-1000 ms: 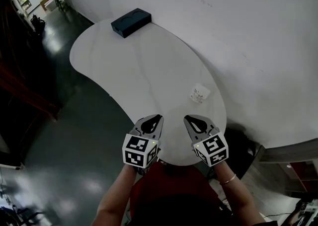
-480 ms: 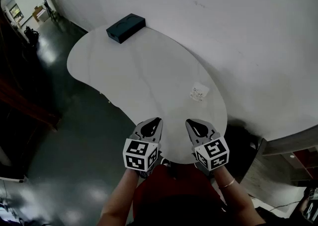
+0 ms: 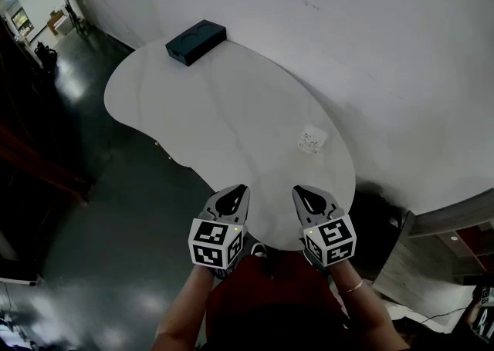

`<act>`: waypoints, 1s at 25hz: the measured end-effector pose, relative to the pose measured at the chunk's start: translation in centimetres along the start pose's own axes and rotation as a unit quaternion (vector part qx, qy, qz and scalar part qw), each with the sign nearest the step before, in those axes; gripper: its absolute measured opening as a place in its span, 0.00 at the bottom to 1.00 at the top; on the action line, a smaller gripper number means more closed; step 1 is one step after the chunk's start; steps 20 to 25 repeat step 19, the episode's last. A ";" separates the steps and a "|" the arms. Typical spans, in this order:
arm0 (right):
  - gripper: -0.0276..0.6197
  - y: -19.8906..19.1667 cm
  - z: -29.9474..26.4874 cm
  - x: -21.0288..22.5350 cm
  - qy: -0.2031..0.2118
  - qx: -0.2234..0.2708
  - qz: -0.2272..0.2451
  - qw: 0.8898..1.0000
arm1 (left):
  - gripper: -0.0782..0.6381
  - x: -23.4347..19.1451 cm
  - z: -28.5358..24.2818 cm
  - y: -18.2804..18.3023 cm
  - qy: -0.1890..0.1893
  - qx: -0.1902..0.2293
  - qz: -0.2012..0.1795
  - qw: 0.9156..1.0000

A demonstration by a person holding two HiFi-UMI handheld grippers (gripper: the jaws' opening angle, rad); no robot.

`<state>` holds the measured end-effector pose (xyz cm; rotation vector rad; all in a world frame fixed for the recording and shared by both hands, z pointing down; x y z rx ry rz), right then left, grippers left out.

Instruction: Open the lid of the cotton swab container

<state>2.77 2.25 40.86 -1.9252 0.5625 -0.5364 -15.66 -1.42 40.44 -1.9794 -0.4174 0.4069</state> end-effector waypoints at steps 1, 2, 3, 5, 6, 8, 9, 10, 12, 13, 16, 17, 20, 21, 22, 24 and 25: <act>0.07 0.1 0.0 -0.1 0.000 0.003 -0.001 1.000 | 0.16 0.0 0.1 0.0 0.000 0.001 -0.001 1.000; 0.07 0.2 0.0 -0.1 0.000 0.006 -0.002 1.000 | 0.16 -0.1 0.2 0.0 0.000 0.002 -0.001 1.000; 0.07 0.3 0.0 -0.2 0.000 0.010 -0.003 1.000 | 0.16 -0.1 0.2 0.0 0.000 0.002 0.000 1.000; 0.07 0.5 0.1 -0.2 0.001 0.012 0.000 1.000 | 0.16 -0.2 0.3 0.1 0.000 0.004 0.002 1.000; 0.07 0.6 0.1 -0.3 0.002 0.012 0.003 1.000 | 0.16 -0.2 0.4 0.2 0.000 0.005 0.003 1.000; 0.07 0.7 0.0 -0.2 0.002 0.011 0.006 1.000 | 0.16 -0.3 0.4 0.4 0.001 0.007 0.003 1.000; 0.07 0.7 0.0 -0.1 0.002 0.011 0.006 1.000 | 0.16 -0.3 0.3 0.4 0.002 0.008 0.004 1.000; 0.07 0.6 0.0 -0.1 0.002 0.010 0.005 1.000 | 0.16 -0.3 0.3 0.4 0.003 0.008 0.005 1.000; 0.07 0.6 -0.1 0.1 0.005 0.009 0.003 1.000 | 0.16 -0.3 0.2 0.4 0.005 0.008 0.008 1.000; 0.07 0.5 -0.1 0.2 0.007 0.010 0.002 1.000 | 0.16 -0.3 0.1 0.4 0.006 0.007 0.009 1.000; 0.07 0.6 -0.2 0.6 0.010 0.010 0.007 1.000 | 0.16 -0.1 -0.2 0.4 0.008 0.006 0.008 1.000; 0.07 0.6 -0.2 0.7 0.011 0.009 0.010 1.000 | 0.16 0.1 -0.4 0.4 0.008 0.005 0.008 1.000; 0.07 0.6 -0.1 1.0 0.012 0.006 0.017 1.000 | 0.16 0.3 -0.7 0.5 0.009 0.004 0.008 1.000; 0.07 0.6 -0.1 1.0 0.012 0.006 0.017 1.000 | 0.16 0.3 -0.7 0.5 0.009 0.004 0.008 1.000; 0.07 0.6 -0.1 1.0 0.012 0.006 0.017 1.000 | 0.16 0.3 -0.7 0.5 0.009 0.004 0.008 1.000; 0.07 0.6 -0.1 1.0 0.012 0.006 0.017 1.000 | 0.16 0.3 -0.7 0.5 0.009 0.004 0.008 1.000; 0.07 0.6 -0.1 1.0 0.012 0.006 0.017 1.000 | 0.16 0.3 -0.7 0.5 0.009 0.004 0.008 1.000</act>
Point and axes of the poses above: the fingertips, and each gripper's own axes: z backward along the fingers, x to its right, y out of its top, the point moved 7 cm from there along z, backward along the fingers, and after that the axes turned 13 degrees about y, right-handed, at the moved point
